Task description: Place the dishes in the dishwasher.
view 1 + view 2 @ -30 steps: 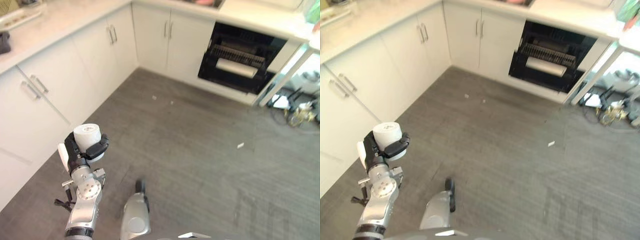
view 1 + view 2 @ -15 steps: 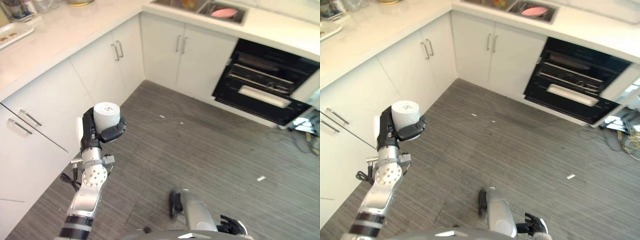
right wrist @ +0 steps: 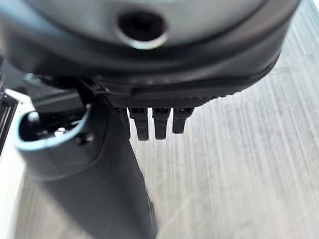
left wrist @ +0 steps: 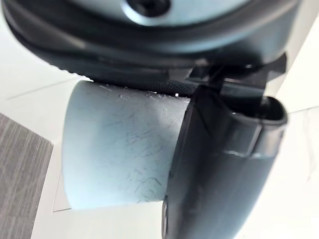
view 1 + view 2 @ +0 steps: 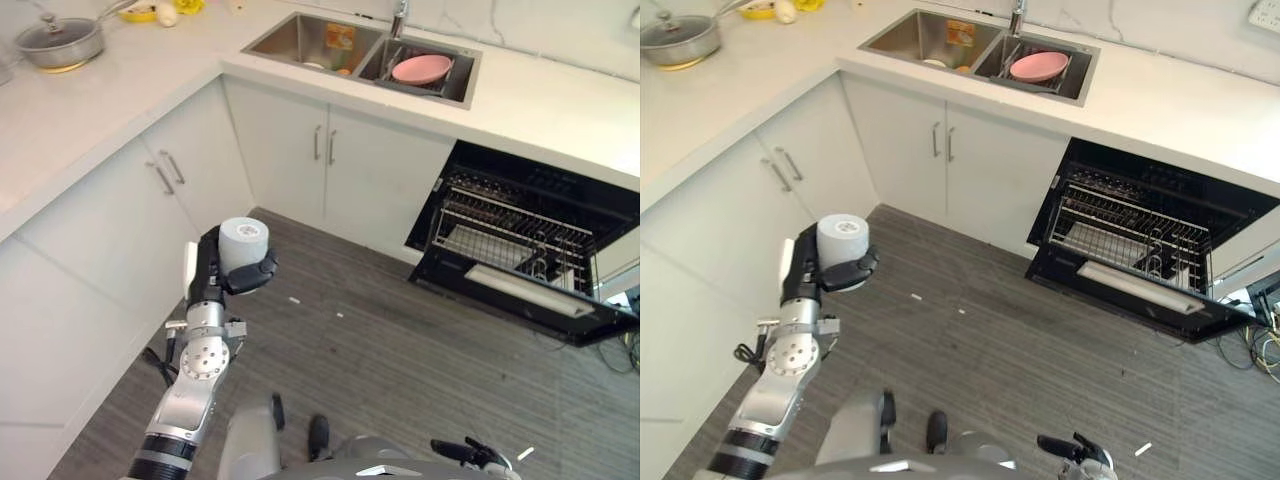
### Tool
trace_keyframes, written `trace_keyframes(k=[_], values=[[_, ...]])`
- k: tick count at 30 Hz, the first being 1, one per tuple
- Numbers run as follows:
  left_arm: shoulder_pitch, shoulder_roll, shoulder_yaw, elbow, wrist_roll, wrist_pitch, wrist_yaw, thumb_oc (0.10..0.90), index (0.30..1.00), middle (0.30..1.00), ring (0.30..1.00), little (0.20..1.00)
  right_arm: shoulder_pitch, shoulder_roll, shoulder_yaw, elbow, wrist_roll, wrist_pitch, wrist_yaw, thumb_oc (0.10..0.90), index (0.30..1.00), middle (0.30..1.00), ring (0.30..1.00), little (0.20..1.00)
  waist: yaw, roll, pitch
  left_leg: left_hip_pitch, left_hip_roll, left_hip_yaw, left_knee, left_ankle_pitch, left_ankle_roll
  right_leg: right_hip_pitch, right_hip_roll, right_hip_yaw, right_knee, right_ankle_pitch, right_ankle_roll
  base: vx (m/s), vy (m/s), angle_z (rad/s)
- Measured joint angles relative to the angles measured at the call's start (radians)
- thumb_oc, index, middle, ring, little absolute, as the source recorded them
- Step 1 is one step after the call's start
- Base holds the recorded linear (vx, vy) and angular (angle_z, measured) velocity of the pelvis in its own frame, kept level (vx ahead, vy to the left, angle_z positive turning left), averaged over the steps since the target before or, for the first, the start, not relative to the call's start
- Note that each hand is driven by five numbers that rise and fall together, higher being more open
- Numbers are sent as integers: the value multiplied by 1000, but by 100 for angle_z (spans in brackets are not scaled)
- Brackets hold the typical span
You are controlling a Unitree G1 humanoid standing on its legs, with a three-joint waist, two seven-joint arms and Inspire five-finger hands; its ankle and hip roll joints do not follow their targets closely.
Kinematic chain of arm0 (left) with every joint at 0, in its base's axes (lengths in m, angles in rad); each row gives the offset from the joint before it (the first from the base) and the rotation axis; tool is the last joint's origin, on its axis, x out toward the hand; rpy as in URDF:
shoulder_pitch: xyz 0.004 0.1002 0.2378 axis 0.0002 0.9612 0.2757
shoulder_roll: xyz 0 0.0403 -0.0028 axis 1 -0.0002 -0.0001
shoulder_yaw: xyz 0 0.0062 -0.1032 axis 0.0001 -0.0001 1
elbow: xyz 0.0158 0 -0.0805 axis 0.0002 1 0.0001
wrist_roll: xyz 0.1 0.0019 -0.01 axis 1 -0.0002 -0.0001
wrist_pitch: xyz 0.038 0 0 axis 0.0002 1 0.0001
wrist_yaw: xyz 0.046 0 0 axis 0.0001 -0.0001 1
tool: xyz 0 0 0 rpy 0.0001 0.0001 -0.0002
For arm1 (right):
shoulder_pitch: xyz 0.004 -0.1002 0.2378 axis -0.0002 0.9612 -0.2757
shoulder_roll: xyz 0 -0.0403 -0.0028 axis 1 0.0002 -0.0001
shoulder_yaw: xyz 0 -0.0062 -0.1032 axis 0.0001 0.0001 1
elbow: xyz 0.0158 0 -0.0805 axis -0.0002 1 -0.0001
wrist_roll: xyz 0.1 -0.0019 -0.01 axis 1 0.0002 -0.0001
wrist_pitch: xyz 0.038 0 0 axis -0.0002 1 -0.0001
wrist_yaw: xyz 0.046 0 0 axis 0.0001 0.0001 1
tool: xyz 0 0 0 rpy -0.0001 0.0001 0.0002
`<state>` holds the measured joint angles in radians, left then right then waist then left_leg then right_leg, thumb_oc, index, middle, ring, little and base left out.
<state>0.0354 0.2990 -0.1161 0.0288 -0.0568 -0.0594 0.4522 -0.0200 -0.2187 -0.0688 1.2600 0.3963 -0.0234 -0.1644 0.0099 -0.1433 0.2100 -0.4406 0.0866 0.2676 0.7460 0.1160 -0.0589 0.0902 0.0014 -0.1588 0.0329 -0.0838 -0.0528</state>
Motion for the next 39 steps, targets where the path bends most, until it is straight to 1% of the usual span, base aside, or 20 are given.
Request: trace_keyframes(k=[1,2,3,4,6,7,8,12,14,16,18,19,20,22,25,28,31,34,35,39], values=[[-1,-7,-1,23,-13,6,7,400,300,300,300,300,-4,-28,45,-17,0,-1,1,800,900,900,900,900,-28,49,9,18,14,-53,-222,9,-4,91,51,16,-43,25,-64,323,128,-47],[4,8,-9,41,-11,16,1,400,300,300,300,300,5,-43,76,-32,-3,-12,7,800,900,900,900,900,-45,91,-1,35,8,-137,-392,4,5,146,85,47,-52,7,-29,478,168,-129],[27,21,-7,44,-9,17,-1,400,300,300,300,300,2,-49,92,7,-2,-24,8,800,900,900,900,900,-32,108,-42,120,-22,-317,-716,-22,27,171,88,141,-53,-34,9,417,86,-185],[27,29,1,45,-8,17,3,400,300,300,300,300,-13,-58,91,32,-2,-26,6,800,900,900,900,900,-9,116,-41,164,-35,-445,-848,-24,9,218,75,212,-77,-45,17,379,123,-229],[22,21,0,44,15,18,15,400,300,300,300,300,4,-85,90,64,-3,-25,-2,800,900,900,900,900,-15,131,-50,198,-103,-611,-826,-12,-11,320,41,340,-114,-70,56,282,238,-175],[0,28,-25,47,26,19,18,400,300,300,300,300,51,-63,87,83,-3,-20,-7,800,900,900,900,900,-44,104,-67,231,-131,-584,-771,116,-35,363,12,379,-53,-96,94,219,378,-103],[-18,50,-34,45,27,25,17,400,300,300,300,300,74,-29,77,86,-3,-22,-11,800,900,900,900,900,-58,71,-76,258,-138,-570,-803,119,44,301,-9,380,59,-98,128,111,318,-78],[-91,97,-86,36,29,28,-16,400,300,300,300,300,97,-1,16,110,-2,-5,-16,800,900,900,900,900,-96,92,-56,343,-116,-513,-837,71,109,133,-59,399,54,-181,174,96,241,-79],[-77,126,-123,13,39,6,-45,400,300,300,300,300,113,4,17,94,-2,-3,-16,800,900,900,900,900,-117,112,-40,408,-136,-449,-837,43,134,48,-93,443,-26,-147,217,28,280,-100],[-67,127,-186,5,60,-5,-59,400,300,300,300,300,111,23,52,87,-3,11,-14,800,900,900,900,900,-131,108,-39,446,-162,-425,-837,-30,125,-60,-111,468,13,17,262,-30,189,-75],[-60,124,-203,3,72,-30,-60,400,300,300,300,300,90,45,58,80,-4,15,-12,800,900,900,900,900,-127,100,-33,453,-173,-373,-837,-56,132,-85,-119,490,42,-12,248,-63,123,-105],[-65,130,-195,3,72,-29,-60,400,300,300,300,300,34,73,97,45,-24,11,-12,800,900,900,900,900,-125,84,-23,430,-170,-286,-837,-69,145,-131,-126,459,9,35,267,-88,170,-140],[-65,130,-177,4,72,-25,-59,400,300,300,300,300,15,81,101,38,-36,7,-12,800,900,900,900,900,-122,73,-15,426,-168,-246,-837,-73,152,-156,-148,327,5,55,257,-118,185,-183],[-30,136,-125,3,88,-27,-49,400,300,300,300,300,-2,78,98,38,-68,-6,-21,800,900,900,900,900,-88,62,-6,438,-140,-133,-836,-92,152,-182,-215,-69,-18,70,235,-59,69,-163],[-7,137,-88,6,96,-12,-33,400,300,300,300,300,37,51,89,45,-87,-5,-35,800,900,900,900,900,-81,68,-2,463,-122,-96,-829,-107,139,-135,-226,-53,-16,132,298,-177,192,-66],[-7,139,-55,5,98,4,-12,400,300,300,300,300,43,40,85,65,-91,10,-35,800,900,900,900,900,-21,78,19,484,-79,-33,-819,-109,133,-173,-209,-67,313,29,284,-131,87,-48],[-8,138,-3,0,99,6,5,400,300,300,300,300,61,3,84,31,-97,5,-39,800,900,900,900,900,-19,96,26,496,-62,-28,-821,-98,94,-72,-166,-31,189,-12,270,-98,-46,-15],[-5,142,67,-24,101,6,12,400,300,300,300,300,63,-33,83,-59,-101,3,-45,800,900,900,900,900,-6,80,15,509,-58,21,-836,-86,54,51,-138,-22,-97,37,189,-52,-62,-45],[-5,130,93,-25,103,7,23,400,300,300,300,300,52,-62,86,-99,-102,-5,-47,800,900,900,900,900,-21,90,14,509,-45,26,-837,-78,40,64,-118,-13,-135,64,153,-53,-94,-38],[14,100,93,-91,108,6,20,400,300,300,300,300,144,-176,-39,-448,-99,2,-72,800,900,900,900,900,-49,119,-3,509,0,15,-834,-56,10,71,-75,-10,-134,62,147,-64,-76,3]])
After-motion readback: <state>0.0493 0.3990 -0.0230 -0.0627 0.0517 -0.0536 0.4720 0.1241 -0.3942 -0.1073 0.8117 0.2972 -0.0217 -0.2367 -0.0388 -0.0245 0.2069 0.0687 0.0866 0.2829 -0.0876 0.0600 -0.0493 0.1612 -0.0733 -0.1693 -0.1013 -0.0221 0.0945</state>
